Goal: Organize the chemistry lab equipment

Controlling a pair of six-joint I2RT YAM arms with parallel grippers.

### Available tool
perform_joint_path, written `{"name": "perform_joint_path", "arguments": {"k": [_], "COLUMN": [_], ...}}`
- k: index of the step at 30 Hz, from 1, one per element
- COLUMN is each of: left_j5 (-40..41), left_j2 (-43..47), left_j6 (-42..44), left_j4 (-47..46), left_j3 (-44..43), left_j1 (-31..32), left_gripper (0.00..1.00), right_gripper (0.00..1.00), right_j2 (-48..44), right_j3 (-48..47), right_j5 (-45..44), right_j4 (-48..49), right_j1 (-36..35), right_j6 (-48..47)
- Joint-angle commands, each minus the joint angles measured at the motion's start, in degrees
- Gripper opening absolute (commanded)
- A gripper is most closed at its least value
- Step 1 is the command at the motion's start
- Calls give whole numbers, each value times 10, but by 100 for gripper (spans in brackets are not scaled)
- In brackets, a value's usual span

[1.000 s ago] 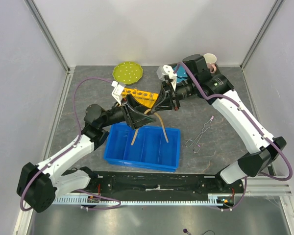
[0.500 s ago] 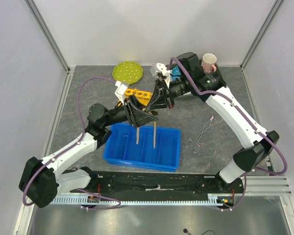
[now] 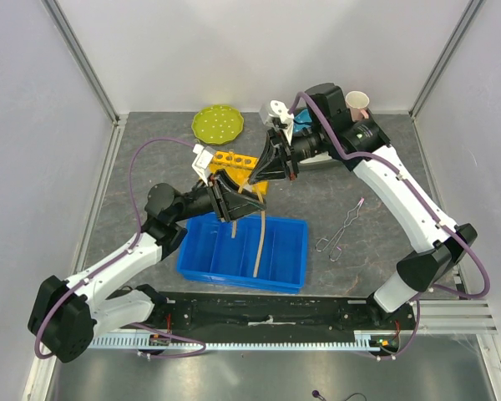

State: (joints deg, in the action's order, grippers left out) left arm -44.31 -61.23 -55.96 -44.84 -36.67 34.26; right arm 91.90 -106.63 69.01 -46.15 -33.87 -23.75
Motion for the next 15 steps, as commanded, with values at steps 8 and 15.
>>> {"name": "perform_joint_path", "arguments": {"k": [8, 15], "left_j5": [-20, -7], "left_j2": [17, 24], "left_j6": [3, 24], "left_j4": [22, 70], "left_j3": [-2, -8], "left_j1": [4, 4], "left_gripper": [23, 6], "right_gripper": [0, 0], "right_j2": [-15, -19], "right_j3": [-1, 28], "right_j5": [6, 9], "right_j4": [18, 57], "right_j1": [14, 14], "right_j6": [-2, 37]}}
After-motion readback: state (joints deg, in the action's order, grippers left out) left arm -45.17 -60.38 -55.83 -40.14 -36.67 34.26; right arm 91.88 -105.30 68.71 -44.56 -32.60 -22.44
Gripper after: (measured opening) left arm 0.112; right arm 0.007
